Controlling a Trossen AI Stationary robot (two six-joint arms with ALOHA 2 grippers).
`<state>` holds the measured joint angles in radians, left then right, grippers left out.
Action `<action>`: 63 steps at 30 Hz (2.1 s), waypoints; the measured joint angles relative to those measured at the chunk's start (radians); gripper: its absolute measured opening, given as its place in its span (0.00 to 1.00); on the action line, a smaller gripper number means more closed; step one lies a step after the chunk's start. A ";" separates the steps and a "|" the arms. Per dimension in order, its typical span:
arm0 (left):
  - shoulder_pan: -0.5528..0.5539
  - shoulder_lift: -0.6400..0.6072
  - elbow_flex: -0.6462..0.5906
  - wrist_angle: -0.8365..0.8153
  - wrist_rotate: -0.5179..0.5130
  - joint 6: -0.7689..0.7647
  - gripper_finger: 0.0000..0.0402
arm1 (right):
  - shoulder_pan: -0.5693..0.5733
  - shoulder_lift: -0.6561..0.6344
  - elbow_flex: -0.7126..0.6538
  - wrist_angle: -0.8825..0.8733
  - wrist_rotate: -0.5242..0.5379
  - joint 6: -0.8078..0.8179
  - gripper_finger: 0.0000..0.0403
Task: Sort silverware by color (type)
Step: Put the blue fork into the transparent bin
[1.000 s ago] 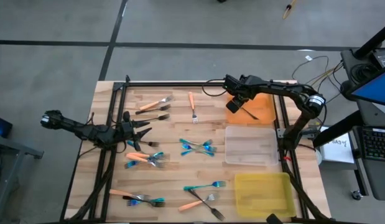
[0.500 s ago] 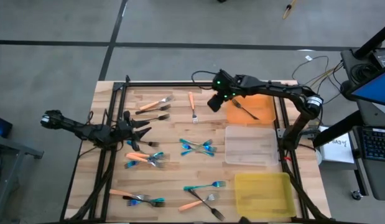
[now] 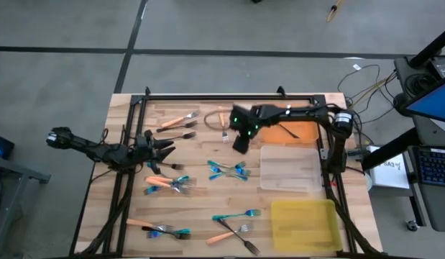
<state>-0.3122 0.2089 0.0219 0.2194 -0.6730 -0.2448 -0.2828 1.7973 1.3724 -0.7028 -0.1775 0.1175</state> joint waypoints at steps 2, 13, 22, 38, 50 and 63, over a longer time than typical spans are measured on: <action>0.000 0.003 0.000 0.016 -0.032 -0.001 0.26 | 0.051 0.009 0.000 0.000 -0.006 -0.037 0.28; 0.000 0.013 0.000 0.051 -0.042 -0.051 0.26 | 0.211 0.068 -0.001 0.104 0.186 -0.092 0.26; 0.000 0.035 0.000 0.050 -0.042 -0.093 0.26 | 0.242 0.081 -0.001 0.174 0.172 -0.024 0.26; 0.000 0.098 0.000 0.049 -0.042 -0.132 0.26 | 0.281 0.210 0.024 0.226 0.185 0.003 0.25; 0.000 0.104 0.000 0.050 -0.042 -0.139 0.26 | 0.280 0.193 0.027 0.237 0.179 0.003 0.08; 0.000 0.104 0.000 0.050 -0.042 -0.144 0.26 | 0.280 0.113 0.025 0.181 0.178 -0.004 0.04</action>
<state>-0.3122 0.3126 0.0219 0.2698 -0.7147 -0.3886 -0.0025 1.9105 1.3975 -0.5221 0.0005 0.1132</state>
